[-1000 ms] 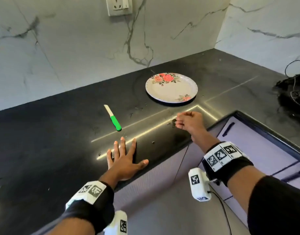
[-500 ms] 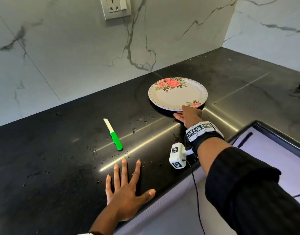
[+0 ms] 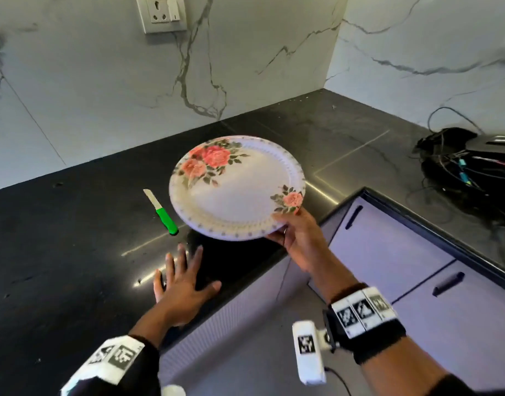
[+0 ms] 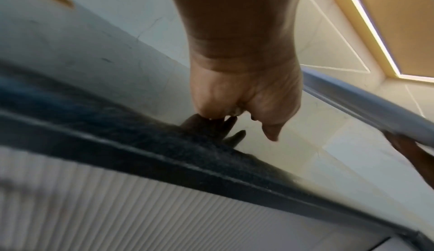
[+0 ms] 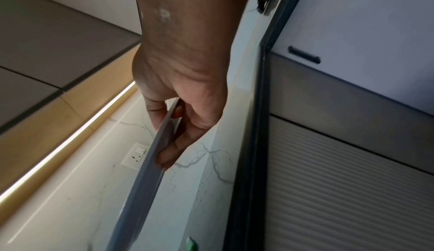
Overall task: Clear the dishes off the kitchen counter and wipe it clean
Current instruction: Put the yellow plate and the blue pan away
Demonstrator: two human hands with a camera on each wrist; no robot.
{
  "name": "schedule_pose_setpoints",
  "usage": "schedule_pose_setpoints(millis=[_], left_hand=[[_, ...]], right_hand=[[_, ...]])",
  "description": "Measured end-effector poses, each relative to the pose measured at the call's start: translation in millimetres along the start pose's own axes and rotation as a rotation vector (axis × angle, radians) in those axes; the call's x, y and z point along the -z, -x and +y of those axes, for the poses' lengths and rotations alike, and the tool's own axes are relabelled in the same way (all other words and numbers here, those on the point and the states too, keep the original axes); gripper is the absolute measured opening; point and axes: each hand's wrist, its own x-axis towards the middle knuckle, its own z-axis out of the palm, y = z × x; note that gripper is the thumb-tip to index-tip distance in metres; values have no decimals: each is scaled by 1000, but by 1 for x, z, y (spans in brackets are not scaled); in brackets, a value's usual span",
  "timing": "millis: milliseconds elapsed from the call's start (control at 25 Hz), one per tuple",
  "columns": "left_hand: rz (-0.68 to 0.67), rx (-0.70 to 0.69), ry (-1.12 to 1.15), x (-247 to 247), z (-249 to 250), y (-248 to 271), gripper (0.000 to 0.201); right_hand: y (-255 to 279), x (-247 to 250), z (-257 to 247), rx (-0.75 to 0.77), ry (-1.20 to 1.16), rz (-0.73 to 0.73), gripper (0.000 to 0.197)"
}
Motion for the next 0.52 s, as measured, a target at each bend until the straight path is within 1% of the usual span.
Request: schedule_pose_setpoints(millis=[40, 80, 120, 160, 200, 240, 280, 320, 360, 400, 440, 480, 520], left_hand=[[90, -24, 180, 4, -1, 8, 80], [192, -65, 388, 11, -4, 19, 67], [266, -66, 569, 21, -9, 43, 50], [306, -31, 753, 27, -16, 70, 36], [347, -17, 880, 32, -28, 102, 28], [407, -35, 899, 32, -47, 136, 24], [480, -25, 790, 29, -69, 174, 19], [546, 24, 686, 19, -100, 212, 19], [571, 105, 619, 6, -131, 249, 20], [577, 174, 583, -12, -161, 288, 22], [556, 262, 532, -31, -197, 333, 20], [522, 335, 475, -55, -236, 375, 17], [441, 416, 397, -77, -275, 418, 20]], right_hand=[[31, 7, 6, -2, 37, -11, 30], [60, 12, 13, -2, 58, -23, 29], [89, 17, 21, -5, 75, -20, 35], [117, 21, 32, -20, 76, -18, 45], [141, 26, 46, -42, 73, -19, 53], [164, 27, 61, -71, 71, -39, 53], [187, 27, 79, -112, 97, -67, 50], [210, 24, 100, -166, 139, -104, 51], [229, 22, 121, -223, 194, -132, 56], [249, 16, 141, -281, 250, -156, 61], [268, 8, 167, -342, 302, -193, 64], [284, -1, 192, -400, 360, -247, 66], [299, -13, 218, -457, 413, -317, 68]])
